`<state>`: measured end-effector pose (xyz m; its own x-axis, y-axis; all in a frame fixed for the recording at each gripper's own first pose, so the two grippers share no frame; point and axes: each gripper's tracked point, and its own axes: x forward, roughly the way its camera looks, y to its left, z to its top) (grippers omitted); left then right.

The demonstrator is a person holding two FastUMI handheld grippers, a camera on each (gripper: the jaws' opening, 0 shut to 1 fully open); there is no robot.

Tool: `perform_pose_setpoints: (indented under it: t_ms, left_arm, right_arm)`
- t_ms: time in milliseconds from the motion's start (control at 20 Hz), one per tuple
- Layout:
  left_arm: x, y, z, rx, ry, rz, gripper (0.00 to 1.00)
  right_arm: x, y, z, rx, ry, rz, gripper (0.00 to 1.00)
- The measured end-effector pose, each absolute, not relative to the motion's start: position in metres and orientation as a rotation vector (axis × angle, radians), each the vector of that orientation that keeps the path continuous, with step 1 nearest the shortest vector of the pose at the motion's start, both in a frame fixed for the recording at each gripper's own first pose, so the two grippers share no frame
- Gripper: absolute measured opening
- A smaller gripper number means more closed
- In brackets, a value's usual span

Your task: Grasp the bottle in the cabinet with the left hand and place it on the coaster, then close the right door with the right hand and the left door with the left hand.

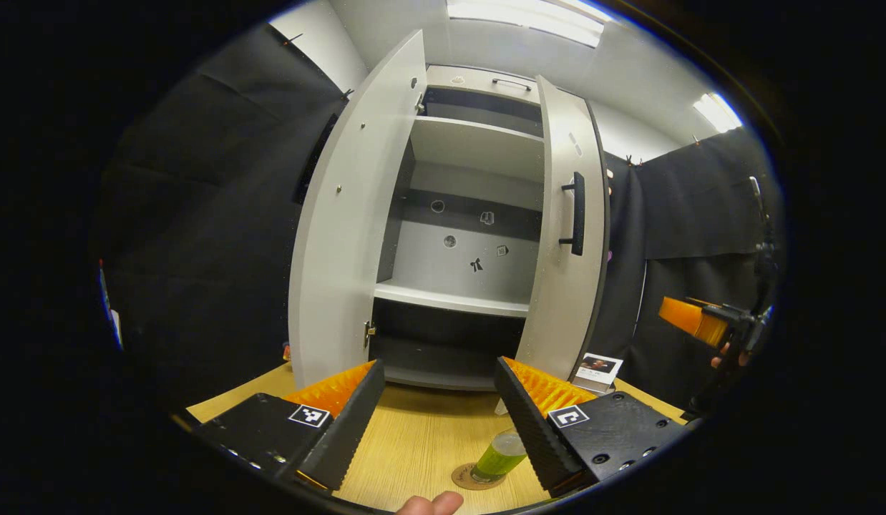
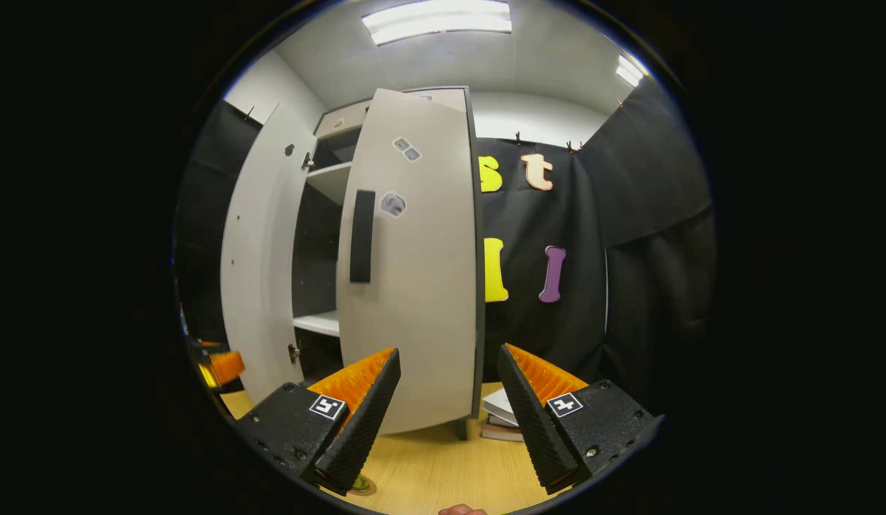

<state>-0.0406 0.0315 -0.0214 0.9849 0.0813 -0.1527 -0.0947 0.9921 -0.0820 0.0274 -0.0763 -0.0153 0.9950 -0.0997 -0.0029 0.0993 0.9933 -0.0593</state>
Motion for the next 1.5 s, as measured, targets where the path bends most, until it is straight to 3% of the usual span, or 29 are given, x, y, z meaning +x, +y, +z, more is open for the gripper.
perform_pose_setpoints:
  t_ms: [300, 500, 550, 600, 750, 800, 900, 950, 1150, 1200, 1250, 1450, 1500]
  left_arm:
    - [-0.044, 0.069, -0.003, -0.128, 0.118, 0.157, 0.95]
    - [-0.048, 0.136, 0.033, -0.188, 0.039, 0.329, 0.95]
    - [-0.051, 0.160, 0.043, -0.182, 0.019, 0.378, 1.00]
    - [-0.051, 0.182, 0.052, -0.165, -0.003, 0.416, 0.95]
    - [-0.048, 0.237, 0.078, -0.161, -0.038, 0.519, 0.95]
    - [-0.043, 0.250, 0.085, -0.176, -0.047, 0.534, 1.00]
    - [-0.026, 0.271, 0.093, -0.204, -0.056, 0.540, 1.00]
    - [-0.016, 0.279, 0.094, -0.216, -0.061, 0.543, 0.95]
    - [0.011, 0.293, 0.102, -0.196, -0.072, 0.530, 0.95]
    - [0.016, 0.293, 0.102, -0.181, -0.063, 0.522, 1.00]
    - [0.023, 0.292, 0.101, -0.171, -0.055, 0.511, 0.95]
    - [0.027, 0.290, 0.110, -0.077, -0.081, 0.520, 0.95]
    - [0.026, 0.289, 0.111, -0.063, -0.086, 0.524, 0.99]
  right_arm:
    - [0.014, -0.048, -0.056, -0.033, 0.079, -0.009, 0.84]
    - [0.006, -0.044, -0.056, -0.024, 0.092, 0.015, 0.84]
    - [0.005, -0.045, -0.057, -0.023, 0.098, 0.015, 0.84]
    - [0.003, -0.045, -0.055, -0.023, 0.101, 0.016, 0.84]
    - [-0.003, -0.052, -0.048, -0.033, 0.084, -0.001, 0.84]
    - [-0.005, -0.054, -0.047, -0.033, 0.082, -0.007, 0.84]
    - [-0.007, -0.059, -0.044, -0.025, 0.079, -0.015, 0.84]
    - [-0.007, -0.061, -0.043, -0.024, 0.079, -0.020, 0.84]
    - [-0.012, -0.077, -0.038, -0.049, 0.073, -0.060, 0.84]
    - [-0.013, -0.080, -0.037, -0.053, 0.074, -0.064, 0.84]
    - [-0.014, -0.083, -0.036, -0.056, 0.074, -0.072, 0.84]
    - [-0.011, -0.090, -0.035, -0.039, 0.072, -0.088, 0.84]
    - [-0.009, -0.091, -0.036, -0.033, 0.075, -0.088, 0.84]
